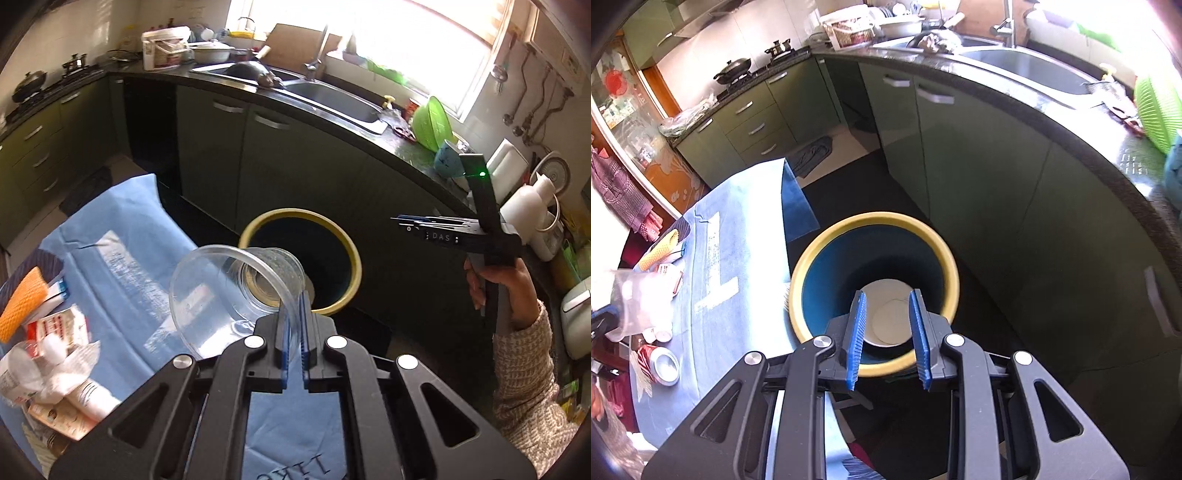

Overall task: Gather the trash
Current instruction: 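Carry the plastic cup over the bin and open the left gripper, then grasp the white supplement bottle with the right gripper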

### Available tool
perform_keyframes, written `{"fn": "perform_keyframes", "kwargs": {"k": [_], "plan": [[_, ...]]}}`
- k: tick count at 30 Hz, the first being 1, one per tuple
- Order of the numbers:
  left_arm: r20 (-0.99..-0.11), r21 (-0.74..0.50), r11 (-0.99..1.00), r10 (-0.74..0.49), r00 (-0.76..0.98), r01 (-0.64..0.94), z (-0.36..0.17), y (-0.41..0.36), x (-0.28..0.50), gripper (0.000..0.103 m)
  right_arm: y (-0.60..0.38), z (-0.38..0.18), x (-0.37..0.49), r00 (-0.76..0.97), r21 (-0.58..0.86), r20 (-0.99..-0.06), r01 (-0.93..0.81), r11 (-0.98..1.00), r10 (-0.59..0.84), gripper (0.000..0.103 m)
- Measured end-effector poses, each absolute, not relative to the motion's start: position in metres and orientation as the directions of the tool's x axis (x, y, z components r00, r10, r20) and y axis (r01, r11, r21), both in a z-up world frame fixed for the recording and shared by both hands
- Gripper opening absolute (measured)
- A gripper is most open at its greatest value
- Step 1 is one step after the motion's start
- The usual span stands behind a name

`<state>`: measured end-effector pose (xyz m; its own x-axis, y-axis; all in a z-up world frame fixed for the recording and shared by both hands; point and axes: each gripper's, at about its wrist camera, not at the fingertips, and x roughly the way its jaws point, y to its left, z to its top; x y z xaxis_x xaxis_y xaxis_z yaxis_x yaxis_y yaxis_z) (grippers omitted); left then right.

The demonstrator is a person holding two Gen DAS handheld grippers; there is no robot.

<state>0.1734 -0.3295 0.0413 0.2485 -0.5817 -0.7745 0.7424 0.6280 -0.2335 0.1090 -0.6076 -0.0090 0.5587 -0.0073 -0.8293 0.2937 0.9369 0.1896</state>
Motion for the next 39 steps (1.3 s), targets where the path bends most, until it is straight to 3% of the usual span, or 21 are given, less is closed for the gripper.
{"fn": "perform_keyframes", "kwargs": {"k": [10, 17, 21, 27, 29, 31, 33, 39], "plan": [[-0.863, -0.172, 0.611, -0.471, 0.181, 0.773, -0.034, -0.473, 0.200, 0.005, -0.640, -0.007, 0.053, 0.573, 0.198, -0.818, 0.345, 0.917, -0.039, 0.024], [-0.911, -0.108, 0.651, -0.368, 0.188, 0.752, -0.083, -0.514, 0.216, 0.007, -0.650, -0.015, 0.042, 0.565, 0.209, -0.824, 0.355, 0.911, -0.031, 0.024], [-0.917, -0.092, 0.659, -0.349, 0.195, 0.747, -0.092, -0.519, 0.221, 0.026, -0.649, -0.015, 0.046, 0.565, 0.209, -0.825, 0.354, 0.912, -0.030, 0.024], [-0.891, -0.128, 0.659, -0.405, 0.207, 0.741, -0.068, -0.503, 0.214, 0.029, -0.642, -0.016, 0.050, 0.564, 0.203, -0.825, 0.346, 0.916, -0.030, 0.024], [-0.868, -0.135, 0.660, -0.439, 0.233, 0.739, -0.048, -0.483, 0.205, 0.036, -0.638, -0.016, 0.050, 0.567, 0.202, -0.824, 0.336, 0.920, -0.027, 0.024], [-0.839, -0.150, 0.659, -0.480, 0.258, 0.737, -0.025, -0.463, 0.193, 0.052, -0.632, -0.016, 0.052, 0.565, 0.196, -0.825, 0.328, 0.924, -0.026, 0.032], [-0.809, -0.163, 0.664, -0.514, 0.287, 0.730, -0.004, -0.436, 0.183, 0.061, -0.625, -0.018, 0.057, 0.561, 0.191, -0.827, 0.317, 0.929, -0.021, 0.032], [-0.722, -0.117, 0.728, -0.529, 0.445, 0.676, 0.045, -0.347, 0.154, 0.084, -0.585, -0.017, 0.087, 0.552, 0.179, -0.834, 0.226, 0.957, 0.026, 0.032]]}}
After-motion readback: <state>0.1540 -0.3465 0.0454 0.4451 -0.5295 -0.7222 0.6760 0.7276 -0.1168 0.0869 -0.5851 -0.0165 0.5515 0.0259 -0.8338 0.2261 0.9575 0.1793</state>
